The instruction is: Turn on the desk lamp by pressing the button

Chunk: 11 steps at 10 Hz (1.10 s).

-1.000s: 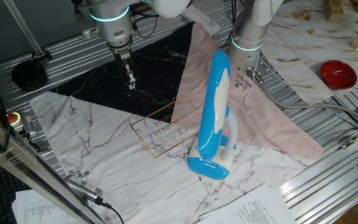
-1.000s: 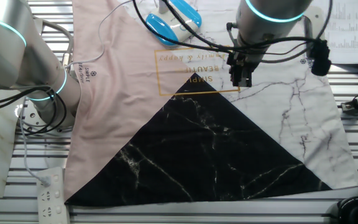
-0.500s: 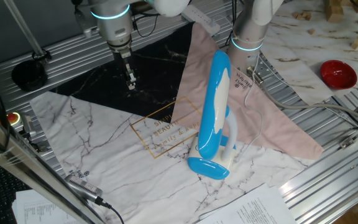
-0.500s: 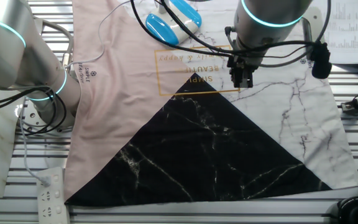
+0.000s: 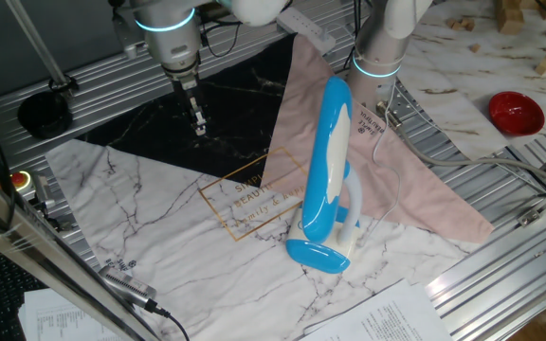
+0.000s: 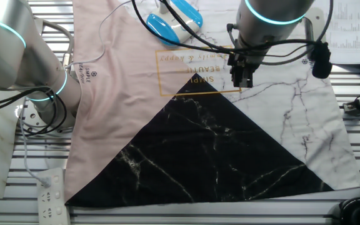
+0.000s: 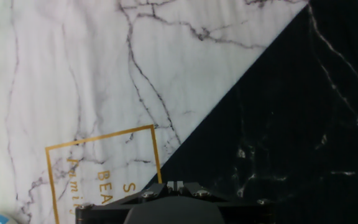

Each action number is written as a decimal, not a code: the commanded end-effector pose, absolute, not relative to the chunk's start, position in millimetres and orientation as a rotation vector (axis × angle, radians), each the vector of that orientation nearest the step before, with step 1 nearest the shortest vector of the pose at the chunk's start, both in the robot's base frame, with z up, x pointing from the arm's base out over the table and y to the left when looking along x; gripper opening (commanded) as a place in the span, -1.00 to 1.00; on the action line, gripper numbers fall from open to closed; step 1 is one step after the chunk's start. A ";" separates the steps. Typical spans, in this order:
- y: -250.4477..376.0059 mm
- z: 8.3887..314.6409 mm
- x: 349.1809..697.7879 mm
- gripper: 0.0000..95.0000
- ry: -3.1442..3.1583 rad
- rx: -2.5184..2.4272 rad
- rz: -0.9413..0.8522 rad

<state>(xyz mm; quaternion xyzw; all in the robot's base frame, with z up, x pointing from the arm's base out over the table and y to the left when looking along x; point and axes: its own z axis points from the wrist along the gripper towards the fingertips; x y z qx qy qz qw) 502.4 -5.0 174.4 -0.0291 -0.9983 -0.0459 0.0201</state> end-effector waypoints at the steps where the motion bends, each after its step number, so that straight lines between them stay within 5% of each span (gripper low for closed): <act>1: -22.0 186.4 500.2 -1.00 -3.075 -0.059 -0.159; 6: -103.5 218.3 521.6 -1.00 -3.045 -0.002 -0.154; 11: -133.4 192.8 543.0 -1.00 -3.075 0.041 -0.122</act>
